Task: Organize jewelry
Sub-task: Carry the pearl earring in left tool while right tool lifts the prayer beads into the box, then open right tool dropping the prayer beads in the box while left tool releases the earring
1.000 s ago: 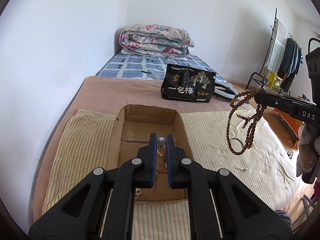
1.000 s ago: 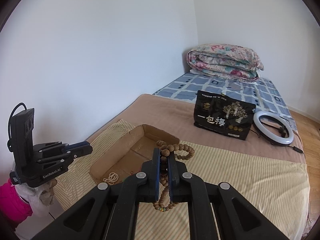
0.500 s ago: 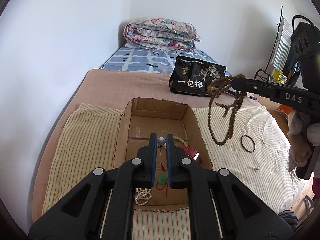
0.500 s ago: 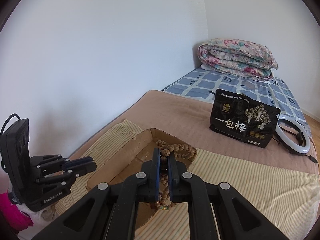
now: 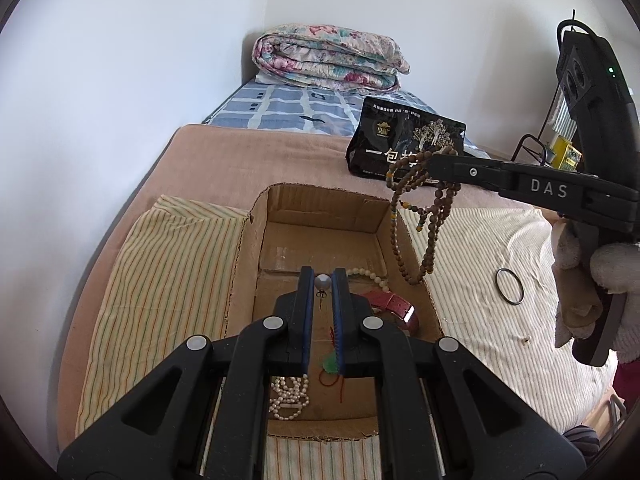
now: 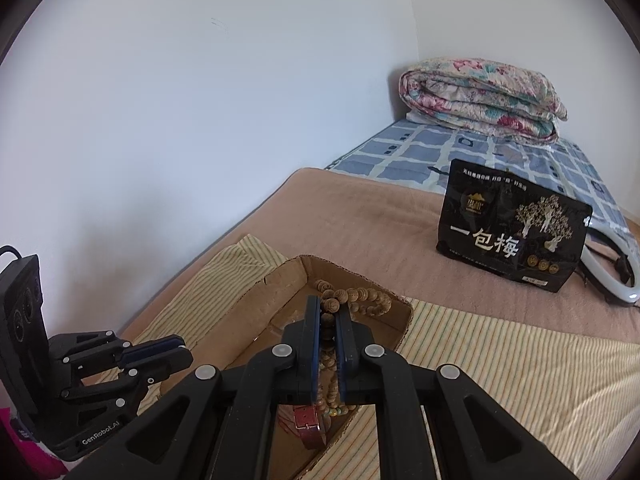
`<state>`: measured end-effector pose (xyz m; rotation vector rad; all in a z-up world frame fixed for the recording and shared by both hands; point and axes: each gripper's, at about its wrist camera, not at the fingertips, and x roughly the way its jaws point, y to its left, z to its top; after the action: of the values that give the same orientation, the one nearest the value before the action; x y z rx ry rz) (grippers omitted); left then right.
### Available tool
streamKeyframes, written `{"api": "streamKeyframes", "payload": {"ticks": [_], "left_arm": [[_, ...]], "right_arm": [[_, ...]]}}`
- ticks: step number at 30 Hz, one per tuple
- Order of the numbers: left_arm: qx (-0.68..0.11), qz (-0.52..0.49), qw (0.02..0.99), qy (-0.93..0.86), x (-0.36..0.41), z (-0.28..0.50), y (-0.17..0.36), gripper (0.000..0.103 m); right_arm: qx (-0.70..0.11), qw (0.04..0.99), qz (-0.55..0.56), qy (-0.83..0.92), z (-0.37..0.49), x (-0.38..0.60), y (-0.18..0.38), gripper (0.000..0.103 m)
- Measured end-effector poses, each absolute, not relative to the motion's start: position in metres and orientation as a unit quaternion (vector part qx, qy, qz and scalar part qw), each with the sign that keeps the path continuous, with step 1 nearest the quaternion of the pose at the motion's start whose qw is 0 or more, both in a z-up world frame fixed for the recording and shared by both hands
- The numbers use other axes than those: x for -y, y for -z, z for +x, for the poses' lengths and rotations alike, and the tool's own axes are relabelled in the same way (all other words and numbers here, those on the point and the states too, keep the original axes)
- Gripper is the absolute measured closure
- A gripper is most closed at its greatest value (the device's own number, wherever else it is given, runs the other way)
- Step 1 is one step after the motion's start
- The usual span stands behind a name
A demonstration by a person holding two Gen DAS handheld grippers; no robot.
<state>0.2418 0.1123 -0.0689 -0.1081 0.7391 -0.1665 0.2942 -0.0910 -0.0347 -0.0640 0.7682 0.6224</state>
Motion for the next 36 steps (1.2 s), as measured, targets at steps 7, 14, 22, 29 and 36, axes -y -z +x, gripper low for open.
{"api": "streamKeyframes", "payload": {"ticks": [7,14,22,29,36], "left_arm": [[-0.369,-0.05,0.925,0.08,-0.111,0.248,0.077,0.096],[-0.381,-0.045,0.92,0.081,-0.108,0.254,0.086,0.096],[-0.392,-0.052,0.915,0.077,-0.108,0.256,0.094,0.051],[-0.387,-0.046,0.918,0.074,-0.105,0.255,0.092,0.036],[-0.388,-0.048,0.917,0.076,-0.104,0.251,0.09,0.035]], "right_arm": [[-0.383,0.872,-0.024,-0.303,0.301,0.084,0.054,0.099],[-0.395,0.865,-0.024,-0.309,0.306,0.079,0.069,0.099],[-0.401,0.865,-0.026,-0.3,0.309,0.079,0.076,0.048],[-0.397,0.877,-0.023,-0.27,0.307,0.084,0.071,0.0],[-0.404,0.878,-0.025,-0.257,0.306,0.088,0.069,0.0]]}}
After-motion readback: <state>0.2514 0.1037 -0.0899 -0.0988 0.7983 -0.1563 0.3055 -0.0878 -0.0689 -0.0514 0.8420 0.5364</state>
